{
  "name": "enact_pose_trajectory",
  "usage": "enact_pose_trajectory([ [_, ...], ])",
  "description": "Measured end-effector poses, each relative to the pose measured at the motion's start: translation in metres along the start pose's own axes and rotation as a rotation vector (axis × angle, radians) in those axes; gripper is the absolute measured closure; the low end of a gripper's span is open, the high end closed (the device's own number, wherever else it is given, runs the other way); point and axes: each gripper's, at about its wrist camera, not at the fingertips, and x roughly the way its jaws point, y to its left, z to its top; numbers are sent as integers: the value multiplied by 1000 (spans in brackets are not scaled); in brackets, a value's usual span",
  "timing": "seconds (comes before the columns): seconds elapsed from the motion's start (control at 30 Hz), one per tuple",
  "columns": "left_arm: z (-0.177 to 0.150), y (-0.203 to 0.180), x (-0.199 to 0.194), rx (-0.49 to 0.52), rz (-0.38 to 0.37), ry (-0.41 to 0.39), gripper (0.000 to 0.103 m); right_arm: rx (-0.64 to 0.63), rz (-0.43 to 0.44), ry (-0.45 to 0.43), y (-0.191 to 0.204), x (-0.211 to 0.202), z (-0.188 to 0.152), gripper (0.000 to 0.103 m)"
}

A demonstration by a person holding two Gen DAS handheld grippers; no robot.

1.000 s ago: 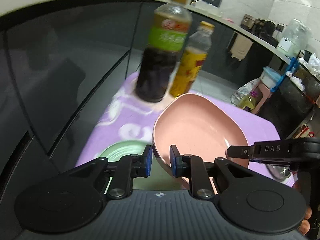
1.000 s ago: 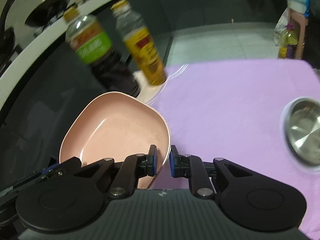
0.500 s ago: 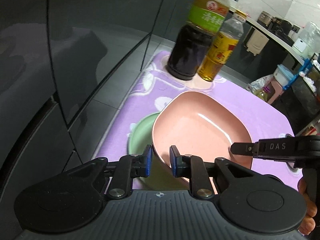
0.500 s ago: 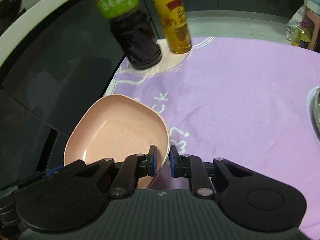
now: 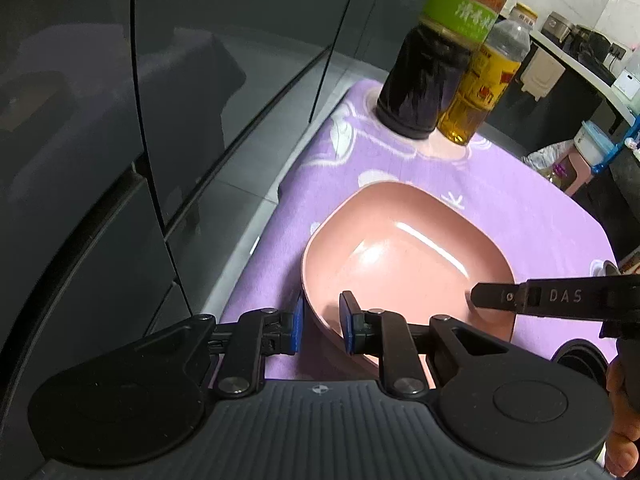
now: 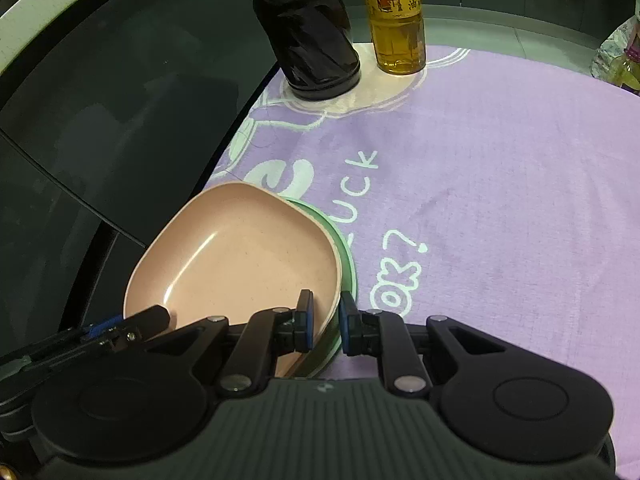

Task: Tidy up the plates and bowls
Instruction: 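Carry the pink square dish with both tools and lower it onto the mint-green plate, then open both tools and withdraw from the pink dish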

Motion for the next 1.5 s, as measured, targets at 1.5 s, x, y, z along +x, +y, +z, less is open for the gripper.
enact_pose_trajectory([
  [1.5, -9, -121, -46, 216, -33, -98, 83, 179, 4, -219, -110, -100, -29, 75],
])
